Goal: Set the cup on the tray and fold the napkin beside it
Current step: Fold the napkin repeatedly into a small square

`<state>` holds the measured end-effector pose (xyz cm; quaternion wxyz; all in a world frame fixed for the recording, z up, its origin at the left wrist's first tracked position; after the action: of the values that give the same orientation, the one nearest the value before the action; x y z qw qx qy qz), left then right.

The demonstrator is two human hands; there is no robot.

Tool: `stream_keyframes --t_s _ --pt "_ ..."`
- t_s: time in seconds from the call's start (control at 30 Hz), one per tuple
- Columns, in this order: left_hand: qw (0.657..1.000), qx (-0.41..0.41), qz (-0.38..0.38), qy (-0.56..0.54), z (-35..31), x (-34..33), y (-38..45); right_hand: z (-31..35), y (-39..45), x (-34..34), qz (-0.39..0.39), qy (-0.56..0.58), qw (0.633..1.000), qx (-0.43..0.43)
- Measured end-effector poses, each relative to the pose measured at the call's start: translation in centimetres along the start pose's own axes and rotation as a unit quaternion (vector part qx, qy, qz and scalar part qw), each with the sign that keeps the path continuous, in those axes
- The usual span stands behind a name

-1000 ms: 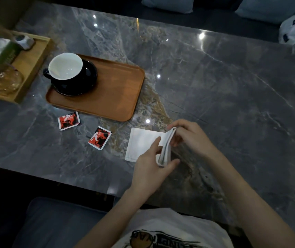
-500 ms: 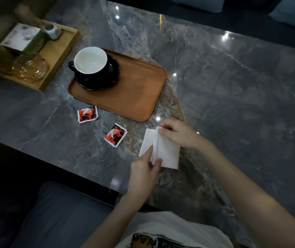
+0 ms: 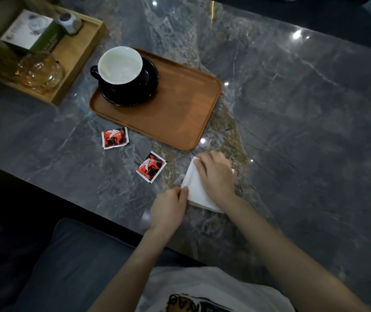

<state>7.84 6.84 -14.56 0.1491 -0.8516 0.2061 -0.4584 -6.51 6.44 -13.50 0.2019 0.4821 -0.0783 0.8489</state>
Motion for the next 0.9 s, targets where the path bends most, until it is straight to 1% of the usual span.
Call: stream_keyframes --t_s 0.1,0.2,0.3,0.37,0.47,0.53,0.6,0.7,0.8,0.9 --pt "0.992 -0.011 0.004 0.125 -0.3 0.1 0.1 0.1 -0.5 -0.1 -0.056 -0.113 0.992 0.023" --pt "0.983 -0.003 0.001 0.183 0.3 0.2 0.4 0.4 -0.6 -0.5 -0.064 -0.157 0.984 0.050" --pt "0.986 0.017 -0.006 0.164 1.2 0.4 0.7 0.9 -0.5 -0.4 -0.043 -0.116 0.991 0.057" --pt "0.991 0.021 -0.013 0.134 1.1 0.5 0.6 0.4 -1.1 0.7 -0.049 -0.080 0.995 0.039" --pt "0.993 0.002 -0.038 0.111 0.3 1.0 0.4 -1.2 -3.4 2.1 -0.053 -0.110 0.992 -0.034" --pt "0.994 -0.011 -0.048 0.100 0.0 1.1 0.2 -2.2 -5.1 1.6 -0.021 -0.140 0.987 -0.081" --pt "0.994 -0.020 -0.052 0.090 -0.3 1.1 0.0 -2.8 -6.1 0.6 0.011 -0.159 0.981 -0.106" --pt "0.995 -0.037 -0.047 0.085 -0.7 0.9 0.1 -3.2 -6.5 0.0 0.017 -0.174 0.978 -0.117" --pt "0.992 -0.062 -0.026 0.106 -1.0 0.4 0.6 -3.3 -6.6 -0.1 0.020 -0.181 0.977 -0.114" --pt "0.989 -0.070 -0.007 0.126 -1.0 0.1 0.9 -3.3 -6.5 -0.3 0.027 -0.176 0.978 -0.107"
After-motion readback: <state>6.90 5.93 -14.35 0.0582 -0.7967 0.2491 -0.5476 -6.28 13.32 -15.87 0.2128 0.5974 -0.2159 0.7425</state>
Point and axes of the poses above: each hand's wrist, its own y-axis towards the middle knuckle, its own x-axis out of the back of the hand, z = x × y, the point moved 9 cm from there along y, towards the middle knuckle, and after that the axes turned 7 degrees about -z, right-handed, at the moved point
